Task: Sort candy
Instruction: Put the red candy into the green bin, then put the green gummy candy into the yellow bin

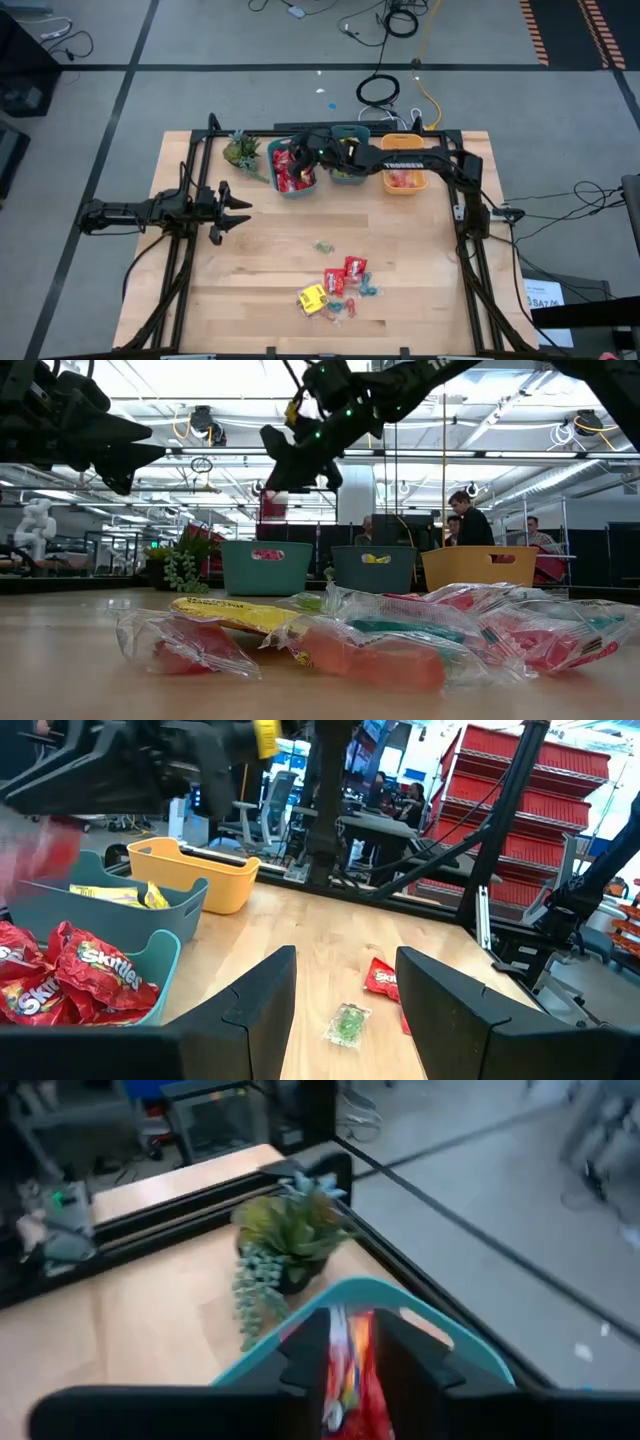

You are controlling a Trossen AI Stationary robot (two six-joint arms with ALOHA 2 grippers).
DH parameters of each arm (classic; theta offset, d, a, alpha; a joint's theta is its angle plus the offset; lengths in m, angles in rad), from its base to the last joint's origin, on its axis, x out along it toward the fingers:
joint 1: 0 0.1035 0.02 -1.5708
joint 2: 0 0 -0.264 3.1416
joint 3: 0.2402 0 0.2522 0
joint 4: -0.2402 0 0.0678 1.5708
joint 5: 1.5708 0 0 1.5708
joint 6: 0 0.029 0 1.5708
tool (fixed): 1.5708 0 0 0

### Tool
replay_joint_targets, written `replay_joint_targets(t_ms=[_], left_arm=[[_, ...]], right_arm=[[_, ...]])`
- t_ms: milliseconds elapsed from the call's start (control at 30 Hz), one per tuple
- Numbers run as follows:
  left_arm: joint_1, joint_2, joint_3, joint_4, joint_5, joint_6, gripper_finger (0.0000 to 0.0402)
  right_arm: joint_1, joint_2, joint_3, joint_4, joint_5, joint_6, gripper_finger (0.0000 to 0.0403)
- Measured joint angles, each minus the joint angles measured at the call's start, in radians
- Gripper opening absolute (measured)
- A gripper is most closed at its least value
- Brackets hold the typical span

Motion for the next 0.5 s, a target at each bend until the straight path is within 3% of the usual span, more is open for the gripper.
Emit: replay_joint_targets(t_ms=[333, 500], left_arm=[[0.000, 0.000, 0.000, 0.000, 0.000, 0.006, 0.0183], [0.000, 0.000, 0.000, -0.001, -0.001, 0.007, 0.0183]], right_arm=[[-0.023, -0.019, 0.000, -0.032, -0.009, 0.080, 0.0186], [-0.020, -0.086, 0.001, -0.132, -0.159, 0.101, 0.0198]])
